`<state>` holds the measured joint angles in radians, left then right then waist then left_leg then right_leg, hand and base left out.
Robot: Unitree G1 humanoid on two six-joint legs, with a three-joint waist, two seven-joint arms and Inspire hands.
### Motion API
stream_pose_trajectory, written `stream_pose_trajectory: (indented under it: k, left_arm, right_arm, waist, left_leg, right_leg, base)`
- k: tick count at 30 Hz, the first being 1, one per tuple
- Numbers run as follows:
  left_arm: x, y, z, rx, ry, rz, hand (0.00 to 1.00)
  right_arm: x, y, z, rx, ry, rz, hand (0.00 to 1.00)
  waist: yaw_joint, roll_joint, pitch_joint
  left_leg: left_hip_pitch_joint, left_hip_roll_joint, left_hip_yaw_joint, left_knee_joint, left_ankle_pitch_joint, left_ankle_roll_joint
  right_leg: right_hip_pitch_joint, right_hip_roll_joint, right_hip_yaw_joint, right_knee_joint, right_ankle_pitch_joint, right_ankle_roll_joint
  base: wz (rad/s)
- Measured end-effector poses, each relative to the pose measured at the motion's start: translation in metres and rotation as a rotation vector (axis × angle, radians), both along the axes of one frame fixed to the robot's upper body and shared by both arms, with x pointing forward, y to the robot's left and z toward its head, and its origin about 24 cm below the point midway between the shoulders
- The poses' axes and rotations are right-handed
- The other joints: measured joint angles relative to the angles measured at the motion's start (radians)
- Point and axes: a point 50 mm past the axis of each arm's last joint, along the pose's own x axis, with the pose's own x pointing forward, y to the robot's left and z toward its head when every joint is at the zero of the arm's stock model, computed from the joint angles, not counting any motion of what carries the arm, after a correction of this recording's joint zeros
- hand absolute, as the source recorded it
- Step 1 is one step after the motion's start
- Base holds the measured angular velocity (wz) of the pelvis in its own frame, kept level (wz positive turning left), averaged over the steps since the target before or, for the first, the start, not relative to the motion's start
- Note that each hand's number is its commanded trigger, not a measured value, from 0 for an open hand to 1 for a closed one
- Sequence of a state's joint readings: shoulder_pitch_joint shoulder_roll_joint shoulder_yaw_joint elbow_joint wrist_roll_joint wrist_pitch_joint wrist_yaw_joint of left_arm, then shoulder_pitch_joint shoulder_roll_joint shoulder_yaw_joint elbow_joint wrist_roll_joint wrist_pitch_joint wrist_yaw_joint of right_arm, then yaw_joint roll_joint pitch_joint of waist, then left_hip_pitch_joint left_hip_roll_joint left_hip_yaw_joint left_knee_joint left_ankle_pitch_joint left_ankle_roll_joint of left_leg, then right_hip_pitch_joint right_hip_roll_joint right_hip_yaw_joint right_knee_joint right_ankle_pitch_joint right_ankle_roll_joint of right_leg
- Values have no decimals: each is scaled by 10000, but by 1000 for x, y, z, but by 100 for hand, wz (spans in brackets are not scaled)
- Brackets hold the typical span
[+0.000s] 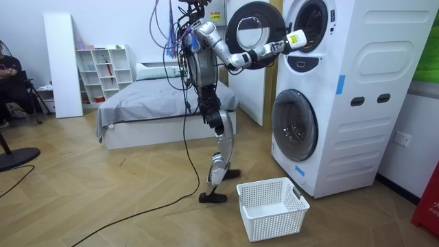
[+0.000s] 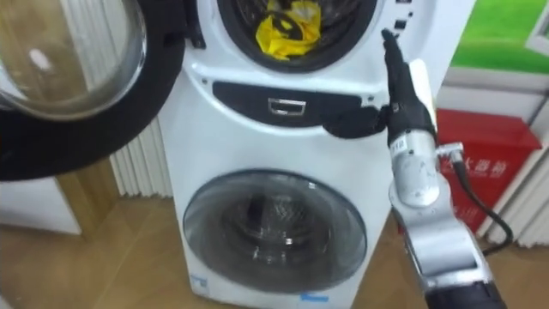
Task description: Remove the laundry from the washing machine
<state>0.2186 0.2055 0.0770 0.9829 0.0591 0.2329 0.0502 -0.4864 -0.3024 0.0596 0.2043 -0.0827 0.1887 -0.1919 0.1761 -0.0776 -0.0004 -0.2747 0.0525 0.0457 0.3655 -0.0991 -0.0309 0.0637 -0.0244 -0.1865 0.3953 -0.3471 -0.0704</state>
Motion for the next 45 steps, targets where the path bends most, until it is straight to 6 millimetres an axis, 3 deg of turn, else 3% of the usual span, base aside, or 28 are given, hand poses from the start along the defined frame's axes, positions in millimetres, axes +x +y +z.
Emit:
stream_pose_trajectory:
  k: [1,3,4,7,8,10,11,13,15,17,18,20,21,22,23,24,25,26,28,31,34,39,45]
  left_arm:
    - [-6,5,1,128,131,3,0]
    - [-7,7,2,164,135,-6,0]
    - [-6,6,2,114,100,-5,0]
    - [-1,5,2,-26,-60,-101,0]
    - [3,6,3,-10,-171,-147,0]
    - [15,12,6,122,-579,-312,0]
    - [20,12,7,141,-756,-371,0]
    - [32,17,11,221,-1192,-535,0]
    - [35,20,12,283,-1283,-538,0]
    - [38,20,13,332,-1307,-685,0]
    - [37,20,13,346,-1271,-713,0]
    - [33,20,11,306,-1105,-731,0]
    - [31,20,11,279,-1037,-709,0]
    - [30,22,12,303,-1014,-660,0]
    - [30,22,12,298,-1018,-660,0]
    - [28,22,12,265,-968,-660,0]
    - [25,22,11,208,-874,-691,0]
    - [24,21,11,169,-849,-694,0]
    - [19,19,9,91,-744,-668,0]
    - [17,16,8,24,-714,-733,0]
    - [11,18,9,152,-497,-913,0]
    - [6,18,8,139,-345,-967,0]
    - [19,15,8,95,-618,-1017,0]
  right_arm:
    - [0,0,2,16,-62,22,0]
    - [-1,-2,8,180,-262,115,0]
    - [-3,1,12,295,-422,305,0]
    - [-20,7,19,676,-1111,1121,0]
    - [-21,8,23,815,-1234,1280,0]
    - [-25,7,26,1386,-1317,1544,0]
    - [-26,6,27,1393,-1356,1545,0]
    - [-27,5,27,1314,-1356,1576,0]
    - [-27,6,27,1294,-1276,1647,0]
    - [-28,3,23,1308,-1081,1485,0]
    - [-28,0,22,1357,-1053,1278,0]
    - [-28,-1,20,1401,-881,1183,0]
    - [-28,-1,19,1413,-779,1205,0]
    - [-27,2,20,1307,-682,1348,0]
    - [-26,3,20,1233,-631,1356,0]
    - [-25,5,21,1036,-538,1478,0]
    - [-25,8,22,880,-495,1765,0]
    - [-25,9,23,855,-501,1882,0]
    - [-27,12,28,727,-548,2019,0]
    - [-28,15,33,683,-722,2220,0]
    - [-29,15,34,800,-755,2274,0]
    - [-30,15,36,785,-841,2350,0]
    - [-33,19,42,688,-1046,2681,0]
  waist:
    - [-33,-148,-113]
    - [-178,-354,-164]
    - [-192,-435,-195]
    - [-485,-322,-46]
    - [-532,-302,-30]
    - [-647,-297,-7]
    - [-662,-306,-2]
    - [-733,-330,16]
    - [-981,-392,51]
    - [-1006,-376,58]
    - [-1009,-305,35]
    - [-930,-193,90]
    - [-833,-93,151]
    - [-672,-27,167]
    - [-594,-25,162]
    - [-595,-12,149]
    - [-656,-9,140]
    - [-668,-10,137]
    - [-730,-72,100]
    - [-741,104,44]
    - [-735,224,13]
    - [-699,189,13]
    - [-815,166,20]
  left_leg:
    - [105,-219,-130,-384,653,112]
    - [250,-526,-204,-446,961,363]
    - [247,-701,-121,-276,846,490]
    - [252,-941,131,159,250,697]
    - [261,-1036,206,149,182,740]
    - [414,-1344,409,91,-78,885]
    - [451,-1405,464,104,-173,1006]
    - [618,-1680,625,118,-315,1213]
    - [647,-1893,590,298,-448,1394]
    - [804,-1953,591,340,-534,1519]
    - [880,-1961,551,371,-590,1602]
    - [986,-2070,49,392,-618,1672]
    - [1035,-2064,-366,460,-642,1727]
    - [1012,-2062,-777,446,-634,1748]
    - [1009,-2054,-973,413,-606,1760]
    - [1030,-2056,-1358,327,-517,1769]
    - [1096,-2064,-1751,259,-445,1748]
    - [1124,-2068,-1909,248,-431,1726]
    - [1092,-2116,-2073,222,-413,1677]
    - [1048,-2250,-2490,166,-375,1621]
    - [1174,-2218,-2635,-32,-230,1406]
    - [1274,-2069,-2653,-258,-131,1265]
    - [1274,-1963,-2767,-447,-50,1106]
  right_leg:
    - [99,-92,0,-30,-66,159]
    - [262,-273,-51,-230,-168,353]
    - [376,-463,-79,-369,-214,469]
    - [650,-799,-63,-412,-302,758]
    - [637,-889,-62,-291,-354,847]
    - [402,-1322,-78,556,-558,1196]
    - [307,-1414,-75,848,-583,1242]
    - [-390,-1921,37,2569,-574,1324]
    - [-832,-2243,100,3705,-319,1531]
    - [-1050,-2370,278,4299,34,1530]
    - [-1149,-2345,360,4391,241,1526]
    - [-1183,-2211,381,4386,568,1502]
    - [-1187,-1958,427,4219,716,1446]
    - [-1354,-1551,465,3869,483,1372]
    - [-1439,-1380,467,3613,317,1321]
    - [-1482,-923,374,2839,101,1236]
    - [-1287,-476,367,1736,101,1155]
    - [-1184,-281,399,1215,182,1075]
    - [-1010,118,464,55,1202,861]
    - [-742,237,293,-615,1313,456]
    - [-485,225,43,-1127,1318,417]
    - [-250,185,-638,-1458,1342,346]
    - [-109,261,-1031,-1779,1407,108]
  base:
    - [8]
    - [20]
    - [11]
    - [-13]
    - [-22]
    - [-14]
    - [-12]
    - [-9]
    - [11]
    - [6]
    - [-11]
    - [-34]
    - [-61]
    - [-68]
    - [-74]
    - [-55]
    - [-41]
    - [-16]
    - [-1]
    - [2]
    - [14]
    - [9]
    - [11]
